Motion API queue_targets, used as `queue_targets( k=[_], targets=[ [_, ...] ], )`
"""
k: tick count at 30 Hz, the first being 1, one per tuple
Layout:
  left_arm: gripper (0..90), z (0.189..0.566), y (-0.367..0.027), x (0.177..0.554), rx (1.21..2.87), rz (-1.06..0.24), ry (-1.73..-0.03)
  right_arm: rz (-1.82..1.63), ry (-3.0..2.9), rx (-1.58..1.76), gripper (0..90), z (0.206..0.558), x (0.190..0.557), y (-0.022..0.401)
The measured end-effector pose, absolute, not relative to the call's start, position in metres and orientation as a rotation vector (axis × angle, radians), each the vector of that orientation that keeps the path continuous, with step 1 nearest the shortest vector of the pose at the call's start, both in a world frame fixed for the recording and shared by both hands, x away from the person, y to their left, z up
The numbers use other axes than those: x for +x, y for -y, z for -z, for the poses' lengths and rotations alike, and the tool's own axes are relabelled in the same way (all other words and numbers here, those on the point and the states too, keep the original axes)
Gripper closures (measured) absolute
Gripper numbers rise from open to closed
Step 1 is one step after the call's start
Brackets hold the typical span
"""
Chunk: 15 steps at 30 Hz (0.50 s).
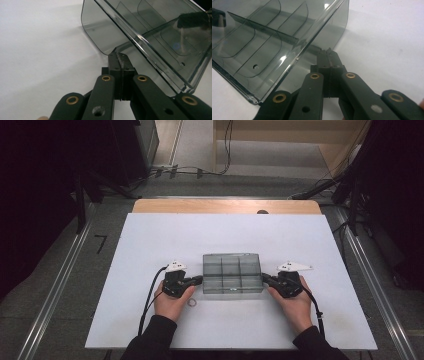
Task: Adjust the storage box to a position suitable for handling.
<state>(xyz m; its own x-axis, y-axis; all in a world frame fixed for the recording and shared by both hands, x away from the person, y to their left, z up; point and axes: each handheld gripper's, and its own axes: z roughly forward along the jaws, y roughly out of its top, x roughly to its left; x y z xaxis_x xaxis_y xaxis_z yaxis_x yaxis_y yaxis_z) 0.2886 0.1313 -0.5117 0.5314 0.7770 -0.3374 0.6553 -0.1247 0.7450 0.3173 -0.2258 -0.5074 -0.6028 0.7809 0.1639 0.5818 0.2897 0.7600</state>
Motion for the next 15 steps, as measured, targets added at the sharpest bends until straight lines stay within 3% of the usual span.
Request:
queue_targets(
  k=[15],
  targets=[
    [89.7, 0.513, -0.126, 0.264, 1.842, -0.158, -1.165, -1.24, -2.314, 1.229, 88.8, 0.508, 0.281, 0.236]
  ],
)
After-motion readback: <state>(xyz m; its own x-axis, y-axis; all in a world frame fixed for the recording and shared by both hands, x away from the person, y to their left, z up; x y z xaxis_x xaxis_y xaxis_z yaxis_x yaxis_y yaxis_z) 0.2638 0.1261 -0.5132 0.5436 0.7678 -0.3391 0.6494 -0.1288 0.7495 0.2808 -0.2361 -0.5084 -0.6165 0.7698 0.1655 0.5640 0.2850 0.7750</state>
